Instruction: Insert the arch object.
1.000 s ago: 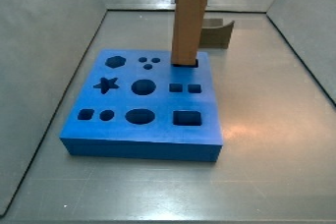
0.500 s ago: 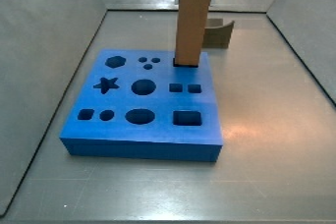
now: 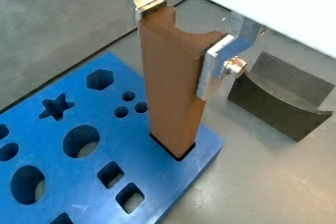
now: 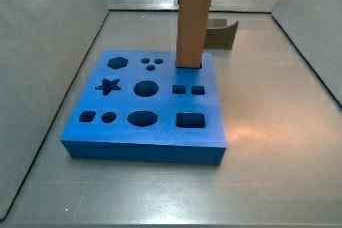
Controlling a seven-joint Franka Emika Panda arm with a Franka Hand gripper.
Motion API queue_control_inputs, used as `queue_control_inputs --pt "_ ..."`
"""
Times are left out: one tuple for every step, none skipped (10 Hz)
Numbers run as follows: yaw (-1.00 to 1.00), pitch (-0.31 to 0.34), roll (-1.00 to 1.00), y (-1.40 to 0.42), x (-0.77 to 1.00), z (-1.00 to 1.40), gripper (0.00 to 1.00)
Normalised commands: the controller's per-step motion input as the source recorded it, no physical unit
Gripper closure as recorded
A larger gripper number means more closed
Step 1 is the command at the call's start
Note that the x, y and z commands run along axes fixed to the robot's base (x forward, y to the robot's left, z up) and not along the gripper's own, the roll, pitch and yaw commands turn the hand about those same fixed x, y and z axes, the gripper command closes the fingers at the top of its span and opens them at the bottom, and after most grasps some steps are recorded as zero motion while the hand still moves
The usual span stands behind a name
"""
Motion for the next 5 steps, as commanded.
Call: queue_control_inputs --pt "0.0 -0.134 -0.18 -0.01 0.01 -0.29 1.0" --pt "-0.04 -0.12 -0.15 0.0 0.13 -0.34 1.0" --pt "-0.05 -0.093 -0.1 0.0 0.09 -0.33 1.0" --pt "0.0 -0.051 -0.04 0.0 0.0 -0.25 1.0" --pt "0.0 -0.09 0.0 0.0 -0.02 -0.23 1.0"
